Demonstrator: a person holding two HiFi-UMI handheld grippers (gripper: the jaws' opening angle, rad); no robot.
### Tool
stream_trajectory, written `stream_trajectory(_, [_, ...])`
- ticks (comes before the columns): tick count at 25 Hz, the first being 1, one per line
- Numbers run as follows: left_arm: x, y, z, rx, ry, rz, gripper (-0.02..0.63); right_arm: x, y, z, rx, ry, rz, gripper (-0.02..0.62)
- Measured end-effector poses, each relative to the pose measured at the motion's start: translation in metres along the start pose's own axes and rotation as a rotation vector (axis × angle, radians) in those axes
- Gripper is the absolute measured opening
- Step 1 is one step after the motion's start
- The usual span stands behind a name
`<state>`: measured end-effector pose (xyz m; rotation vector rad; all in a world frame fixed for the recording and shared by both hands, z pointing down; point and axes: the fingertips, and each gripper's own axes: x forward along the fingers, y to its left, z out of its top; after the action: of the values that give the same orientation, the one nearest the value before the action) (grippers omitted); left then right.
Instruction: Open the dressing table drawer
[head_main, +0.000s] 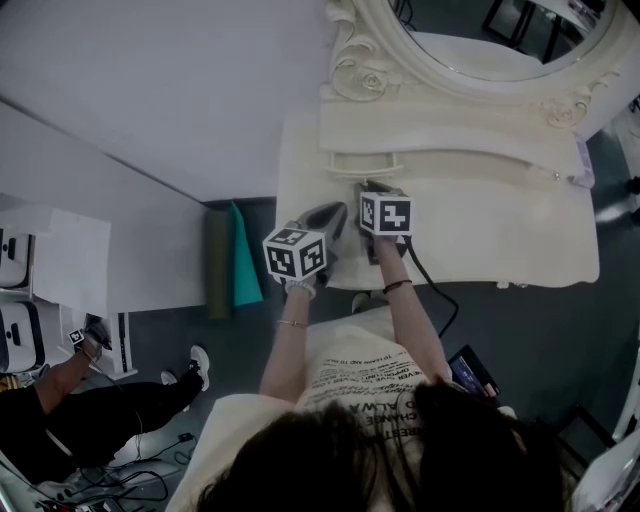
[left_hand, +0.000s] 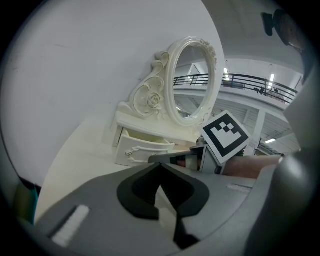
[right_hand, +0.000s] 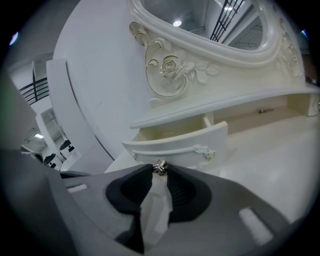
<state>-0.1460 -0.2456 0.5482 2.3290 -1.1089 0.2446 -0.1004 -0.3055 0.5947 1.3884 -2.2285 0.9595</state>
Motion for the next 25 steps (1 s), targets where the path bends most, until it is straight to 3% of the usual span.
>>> stream_trajectory(25, [-0.012,-0.007,-0.013,-0.001,0.009,-0.009,-0.002,-0.012,0.005,-0.012,0.009,-0.013,-0.002,0.1])
